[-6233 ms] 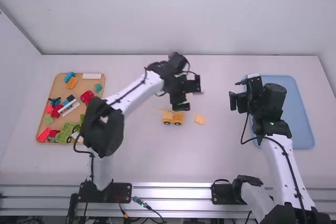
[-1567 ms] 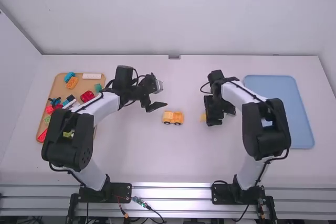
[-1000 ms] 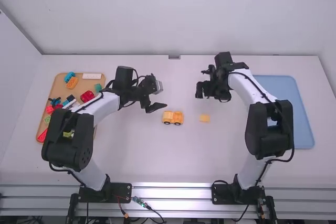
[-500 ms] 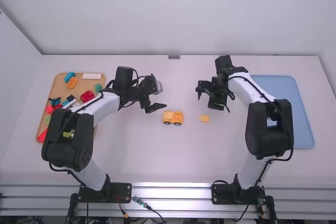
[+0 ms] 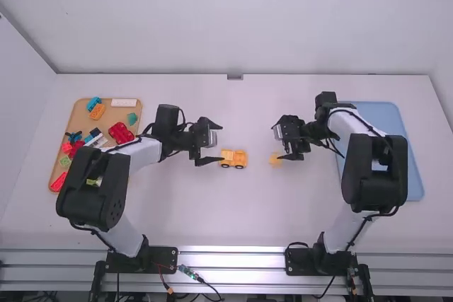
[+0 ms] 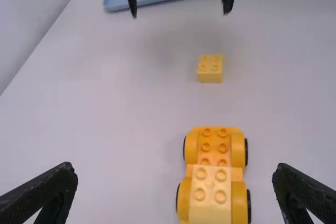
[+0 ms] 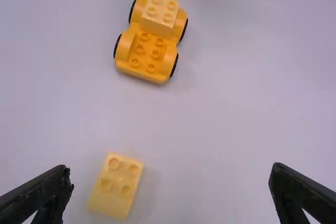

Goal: Assemble lego blocks to make yellow taxi

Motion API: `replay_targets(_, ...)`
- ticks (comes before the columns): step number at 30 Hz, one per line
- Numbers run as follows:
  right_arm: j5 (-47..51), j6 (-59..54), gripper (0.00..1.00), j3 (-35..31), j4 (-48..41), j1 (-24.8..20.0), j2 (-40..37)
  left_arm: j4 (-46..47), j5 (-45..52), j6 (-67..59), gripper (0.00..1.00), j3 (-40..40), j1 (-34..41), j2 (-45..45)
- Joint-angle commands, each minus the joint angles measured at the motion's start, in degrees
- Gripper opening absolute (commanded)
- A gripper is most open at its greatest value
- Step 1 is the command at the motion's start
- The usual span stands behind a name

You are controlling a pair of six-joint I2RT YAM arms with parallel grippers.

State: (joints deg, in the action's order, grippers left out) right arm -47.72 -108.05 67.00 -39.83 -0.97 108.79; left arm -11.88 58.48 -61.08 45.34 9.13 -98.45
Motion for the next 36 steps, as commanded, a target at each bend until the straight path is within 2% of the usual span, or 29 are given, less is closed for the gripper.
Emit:
replay_targets(1, -4.2, 2.4, 0.99, -3.1, 1.8, 0.0, 0.4, -1.9, 6.2, 0.3, 0.99, -1.9, -0.1, 1.5)
replay_targets(9, -4.9, 3.8, 0.99, -9.7, 9.5, 2.5, 0.4, -9.1, 8.6, 4.6, 0.99, -2.5, 1.0, -3.7)
replay_targets(15, -4.4, 5.5, 0.99, -10.6, 9.2, 5.5, 0.4, -10.7, 8.0, 4.7, 0.99, -1.2, 3.3, -9.0)
replay_targets(18, -1.0, 14.6, 0.99, -10.4, 11.2, 6.8, 0.4, -10.7, 7.2, 4.7, 0.99, -1.2, 4.0, -10.6)
replay_targets(19, -1.0, 14.6, 0.99, -10.4, 11.2, 6.8, 0.4, -10.7, 7.2, 4.7, 0.99, -1.2, 4.0, -10.6)
replay_targets(21, 1.2, 20.9, 0.99, -10.9, 15.5, 7.1, 0.4, -11.2, 5.8, 4.6, 0.99, -1.2, 4.0, -11.7)
replay_targets(27, 1.0, 29.9, 0.99, -14.9, 24.5, 4.7, 0.4, -11.1, 5.6, 4.7, 1.00, 0.6, 4.0, -14.9)
replay_targets(33, -2.4, 27.0, 0.99, -17.9, 24.9, 1.5, 0.4, -12.5, 5.6, 4.7, 0.98, 1.5, 4.0, -16.9)
replay_targets(36, -4.9, 24.7, 0.99, -20.3, 28.5, 0.1, 0.4, -12.4, 5.6, 4.7, 0.98, 2.6, 4.0, -18.7)
